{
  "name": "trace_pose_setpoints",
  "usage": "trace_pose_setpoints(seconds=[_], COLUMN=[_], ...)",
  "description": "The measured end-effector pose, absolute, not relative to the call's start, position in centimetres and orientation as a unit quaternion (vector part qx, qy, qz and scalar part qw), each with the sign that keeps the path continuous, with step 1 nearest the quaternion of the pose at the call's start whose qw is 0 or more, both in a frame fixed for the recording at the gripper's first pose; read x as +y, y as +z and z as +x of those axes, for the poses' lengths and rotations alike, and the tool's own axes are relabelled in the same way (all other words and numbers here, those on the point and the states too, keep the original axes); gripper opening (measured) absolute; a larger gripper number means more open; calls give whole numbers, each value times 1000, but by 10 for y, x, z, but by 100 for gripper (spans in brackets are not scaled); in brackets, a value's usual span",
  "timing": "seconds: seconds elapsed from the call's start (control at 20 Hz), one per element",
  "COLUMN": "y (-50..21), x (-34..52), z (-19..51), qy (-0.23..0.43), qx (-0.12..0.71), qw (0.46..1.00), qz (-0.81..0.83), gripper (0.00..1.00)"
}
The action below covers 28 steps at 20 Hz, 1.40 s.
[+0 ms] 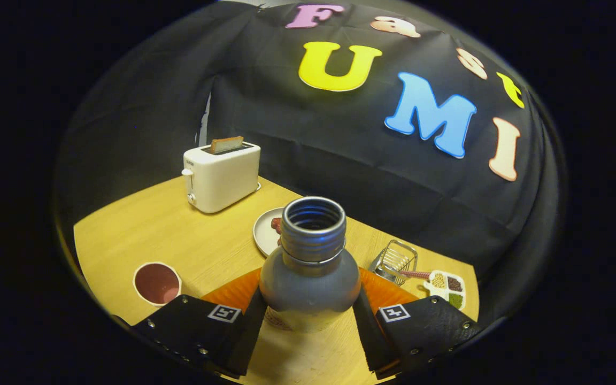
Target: Take the bottle from table, then pour the juice into the cup, finally place the bottle on the coaster
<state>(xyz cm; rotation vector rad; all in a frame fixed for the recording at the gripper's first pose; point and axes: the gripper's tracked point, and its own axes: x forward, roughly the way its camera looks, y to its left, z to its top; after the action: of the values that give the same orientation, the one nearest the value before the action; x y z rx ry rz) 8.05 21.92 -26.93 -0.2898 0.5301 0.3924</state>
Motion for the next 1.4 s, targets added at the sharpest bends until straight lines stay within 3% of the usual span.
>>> trace_pose_setpoints(seconds=[0.35,1.4], y=[-276,-335], x=[221,228], z=[86,111], qy=[196,170], qx=[279,300], qw=[940,938], qz=[-29,-39], gripper=[79,79])
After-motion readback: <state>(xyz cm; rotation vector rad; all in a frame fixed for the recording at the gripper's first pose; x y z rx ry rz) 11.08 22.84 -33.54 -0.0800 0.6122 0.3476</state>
